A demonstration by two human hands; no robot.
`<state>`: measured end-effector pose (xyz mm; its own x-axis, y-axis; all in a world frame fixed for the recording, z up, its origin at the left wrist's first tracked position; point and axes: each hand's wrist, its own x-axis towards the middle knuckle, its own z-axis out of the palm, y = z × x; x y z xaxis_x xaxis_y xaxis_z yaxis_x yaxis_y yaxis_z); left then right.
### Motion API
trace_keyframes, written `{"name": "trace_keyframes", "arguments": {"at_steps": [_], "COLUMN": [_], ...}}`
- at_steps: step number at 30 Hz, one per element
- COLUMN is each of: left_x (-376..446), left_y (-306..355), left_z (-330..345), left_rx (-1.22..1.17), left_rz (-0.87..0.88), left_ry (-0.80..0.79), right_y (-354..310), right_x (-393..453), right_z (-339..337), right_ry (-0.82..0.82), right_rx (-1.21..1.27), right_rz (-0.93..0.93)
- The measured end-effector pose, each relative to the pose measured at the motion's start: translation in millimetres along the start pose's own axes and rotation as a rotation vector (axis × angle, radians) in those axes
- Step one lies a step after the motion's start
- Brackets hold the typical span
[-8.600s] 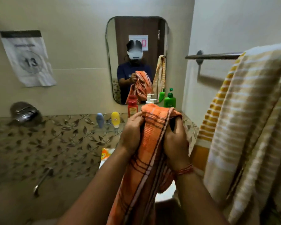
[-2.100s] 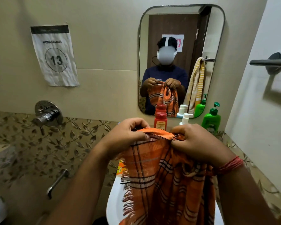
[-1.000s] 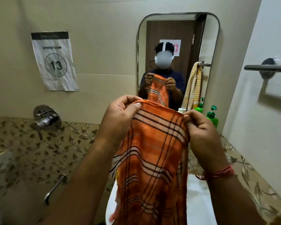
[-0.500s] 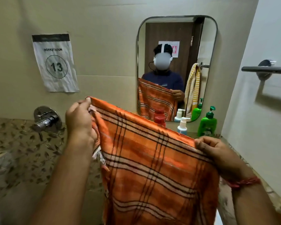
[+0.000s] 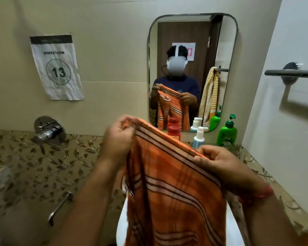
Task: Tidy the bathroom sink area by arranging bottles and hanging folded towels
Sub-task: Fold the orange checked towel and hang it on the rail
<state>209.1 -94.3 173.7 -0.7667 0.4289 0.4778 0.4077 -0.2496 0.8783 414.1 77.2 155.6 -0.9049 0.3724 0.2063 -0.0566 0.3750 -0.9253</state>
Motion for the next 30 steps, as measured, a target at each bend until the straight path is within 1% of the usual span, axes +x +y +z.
{"name": "trace_keyframes", "arguments": {"at_steps": [1, 2, 3, 4, 5, 7, 8, 9, 10, 11, 12, 13, 14, 15, 16, 17, 18, 19, 20, 21, 22, 25, 26, 27, 28, 29, 30], "left_x": [8.5, 12.0, 12.1, 9.8, 5.8, -6.6, -12.1, -16.2, -19.2, -20.5, -20.9, -20.2, -17.3, -12.6, -4.8, 4.3, 11.0, 14.9, 14.2, 10.5, 4.2, -19.7, -24.4, -26.4, -26.2, -24.4, -22.9], "left_y": [-5.5, -8.5, -11.0, -12.3, -11.7, -2.7, 0.2, 1.1, 2.4, 1.7, 0.5, -0.4, -1.1, -2.0, -4.5, -7.8, -9.9, -12.5, -12.8, -10.1, -6.2, 8.9, 8.7, 5.3, 0.0, -5.3, -8.7], "left_z": [-13.0, -20.8, -22.4, -18.0, -10.1, 12.1, 23.4, 33.6, 41.8, 44.9, 45.5, 42.9, 36.3, 28.1, 16.5, 3.2, -10.7, -21.7, -25.6, -23.3, -14.5, 26.2, 38.6, 47.3, 50.7, 49.7, 45.8], "left_rx": [0.037, 0.102, 0.144, 0.141, 0.104, 0.069, 0.085, 0.133, 0.191, 0.231, 0.220, 0.167, 0.121, 0.091, 0.078, 0.067, 0.080, 0.135, 0.194, 0.233, 0.215, 0.110, 0.144, 0.193, 0.227, 0.202, 0.151], "left_rz": [0.007, 0.004, 0.006, 0.011, 0.027, 0.076, 0.092, 0.099, 0.112, 0.130, 0.135, 0.127, 0.109, 0.078, 0.042, 0.008, -0.028, -0.044, -0.022, 0.007, 0.042, 0.057, 0.059, 0.073, 0.093, 0.089, 0.067], "left_ry": [0.165, 0.255, 0.261, 0.187, 0.045, -0.306, -0.484, -0.626, -0.715, -0.747, -0.733, -0.668, -0.551, -0.377, -0.152, 0.083, 0.271, 0.370, 0.367, 0.276, 0.115, -0.528, -0.684, -0.773, -0.784, -0.742, -0.652], "right_y": [8.1, 13.0, 15.6, 13.2, 6.1, -13.6, -22.3, -28.9, -32.0, -32.9, -32.7, -29.3, -24.2, -17.3, -7.6, 1.7, 9.8, 14.2, 15.6, 12.8, 7.7, -16.5, -22.8, -26.0, -27.0, -27.1, -25.1], "right_x": [-5.9, -10.4, -12.0, -11.4, -8.2, 4.3, 10.5, 16.6, 21.6, 24.1, 24.1, 22.7, 19.3, 12.9, 6.0, -1.4, -7.9, -13.0, -15.2, -15.4, -11.1, 10.0, 16.2, 20.7, 23.6, 23.7, 21.5], "right_z": [-6.7, -12.4, -17.1, -19.3, -18.2, -7.0, 0.5, 7.6, 13.5, 16.8, 17.9, 15.0, 10.3, 4.8, -1.7, -8.3, -15.4, -21.9, -26.2, -28.3, -27.3, -6.1, 2.2, 8.7, 12.0, 11.7, 6.9], "right_ry": [0.044, 0.093, 0.139, 0.166, 0.163, 0.098, 0.072, 0.060, 0.051, 0.047, 0.043, 0.032, 0.002, -0.037, -0.067, -0.059, -0.023, 0.028, 0.082, 0.119, 0.115, 0.001, -0.022, -0.025, -0.018, -0.002, 0.011], "right_rx": [0.047, 0.076, 0.066, 0.026, -0.016, -0.072, -0.110, -0.141, -0.147, -0.117, -0.063, -0.025, -0.014, -0.031, -0.033, -0.009, 0.041, 0.087, 0.107, 0.085, 0.045, -0.069, -0.081, -0.083, -0.072, -0.050, -0.030], "right_rz": [0.033, 0.042, 0.022, -0.013, -0.043, -0.094, -0.126, -0.170, -0.210, -0.221, -0.206, -0.172, -0.129, -0.077, -0.033, -0.001, 0.020, 0.027, 0.022, 0.004, -0.015, -0.079, -0.118, -0.144, -0.150, -0.145, -0.129]}}
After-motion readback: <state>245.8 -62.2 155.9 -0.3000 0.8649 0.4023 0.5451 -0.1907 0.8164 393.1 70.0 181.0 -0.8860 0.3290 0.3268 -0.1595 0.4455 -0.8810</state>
